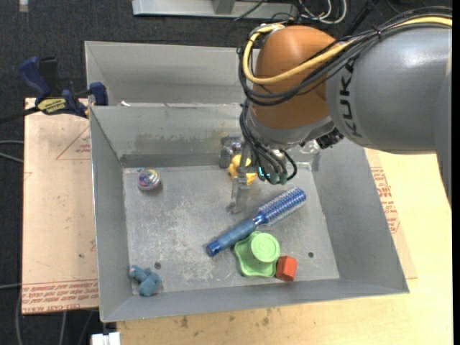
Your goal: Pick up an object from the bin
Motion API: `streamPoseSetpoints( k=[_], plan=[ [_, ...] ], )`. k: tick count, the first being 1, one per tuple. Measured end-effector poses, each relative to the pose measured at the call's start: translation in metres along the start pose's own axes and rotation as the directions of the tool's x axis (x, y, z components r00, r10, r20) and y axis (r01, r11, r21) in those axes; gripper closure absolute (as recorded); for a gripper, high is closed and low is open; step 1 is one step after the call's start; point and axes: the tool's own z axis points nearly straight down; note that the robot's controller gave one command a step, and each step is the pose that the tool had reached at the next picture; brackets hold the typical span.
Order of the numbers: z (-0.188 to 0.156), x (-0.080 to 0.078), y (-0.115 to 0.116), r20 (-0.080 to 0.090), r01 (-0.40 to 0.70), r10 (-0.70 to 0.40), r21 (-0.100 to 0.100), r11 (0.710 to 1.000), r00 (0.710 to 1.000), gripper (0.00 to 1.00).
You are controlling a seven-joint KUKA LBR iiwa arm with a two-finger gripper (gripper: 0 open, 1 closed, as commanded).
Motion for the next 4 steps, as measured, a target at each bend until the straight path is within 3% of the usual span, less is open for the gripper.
streamPoseSetpoints(
  k=[1, 2, 3, 4],
  plan=[
    [0.146, 0.049, -0.048, 0.001, 0.238, -0.238, 0.0, 0.971, 0.971, 0.0],
    [0.111, 0.037, -0.037, 0.012, 0.247, -0.247, 0.002, 0.969, 0.969, 0.0],
    [0.107, 0.035, -0.042, 0.009, 0.235, -0.235, 0.001, 0.972, 0.972, 0.0],
    [0.143, 0.016, -0.035, 0.008, 0.361, -0.361, 0.001, 0.933, 0.933, 0.0]
  ],
)
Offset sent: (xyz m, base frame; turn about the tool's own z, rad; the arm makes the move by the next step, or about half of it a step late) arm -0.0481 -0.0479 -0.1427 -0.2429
